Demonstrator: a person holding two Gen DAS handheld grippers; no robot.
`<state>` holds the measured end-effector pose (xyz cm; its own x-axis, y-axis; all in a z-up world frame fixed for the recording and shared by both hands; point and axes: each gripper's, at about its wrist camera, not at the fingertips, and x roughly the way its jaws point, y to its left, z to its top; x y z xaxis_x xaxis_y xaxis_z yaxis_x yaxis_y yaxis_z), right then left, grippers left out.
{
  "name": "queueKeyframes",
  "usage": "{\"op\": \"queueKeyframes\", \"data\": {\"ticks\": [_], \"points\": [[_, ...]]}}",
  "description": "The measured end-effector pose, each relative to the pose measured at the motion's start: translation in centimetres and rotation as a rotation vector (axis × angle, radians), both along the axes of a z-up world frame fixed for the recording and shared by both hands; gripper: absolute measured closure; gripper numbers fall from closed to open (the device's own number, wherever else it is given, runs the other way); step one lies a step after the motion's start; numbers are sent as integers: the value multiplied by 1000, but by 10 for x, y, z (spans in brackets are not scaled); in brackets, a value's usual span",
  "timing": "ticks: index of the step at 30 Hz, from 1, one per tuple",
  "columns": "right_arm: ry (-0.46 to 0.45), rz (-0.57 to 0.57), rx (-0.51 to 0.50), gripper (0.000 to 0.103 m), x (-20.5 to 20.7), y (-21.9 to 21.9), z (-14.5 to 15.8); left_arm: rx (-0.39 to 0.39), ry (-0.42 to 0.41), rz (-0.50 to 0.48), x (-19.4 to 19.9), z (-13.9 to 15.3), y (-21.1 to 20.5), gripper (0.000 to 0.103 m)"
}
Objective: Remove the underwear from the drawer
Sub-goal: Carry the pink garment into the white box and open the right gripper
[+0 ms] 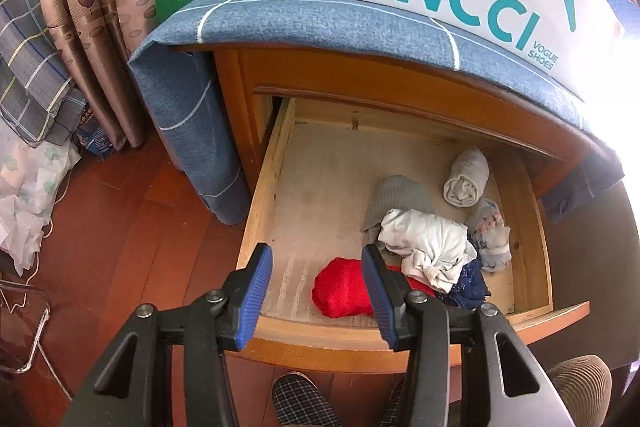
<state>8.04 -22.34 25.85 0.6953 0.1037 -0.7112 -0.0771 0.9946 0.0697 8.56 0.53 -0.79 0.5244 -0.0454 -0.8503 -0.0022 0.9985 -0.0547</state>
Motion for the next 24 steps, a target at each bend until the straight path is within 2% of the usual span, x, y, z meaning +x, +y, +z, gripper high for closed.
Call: {"op": "queueKeyframes", "data": {"ticks": [3, 11, 18, 24], "points": [[16, -7, -32, 79, 23, 2, -6, -11, -7, 8, -1, 1, 3, 56], [104, -30, -78, 79, 76, 3, -49, -35, -11, 20, 0, 1, 7, 56], [163, -41, -90, 78, 92, 0, -84, -55, -10, 29, 1, 1, 10, 56], [194, -34, -71, 70, 97, 1, -103, -64, -9, 30, 3, 0, 11, 56]]}}
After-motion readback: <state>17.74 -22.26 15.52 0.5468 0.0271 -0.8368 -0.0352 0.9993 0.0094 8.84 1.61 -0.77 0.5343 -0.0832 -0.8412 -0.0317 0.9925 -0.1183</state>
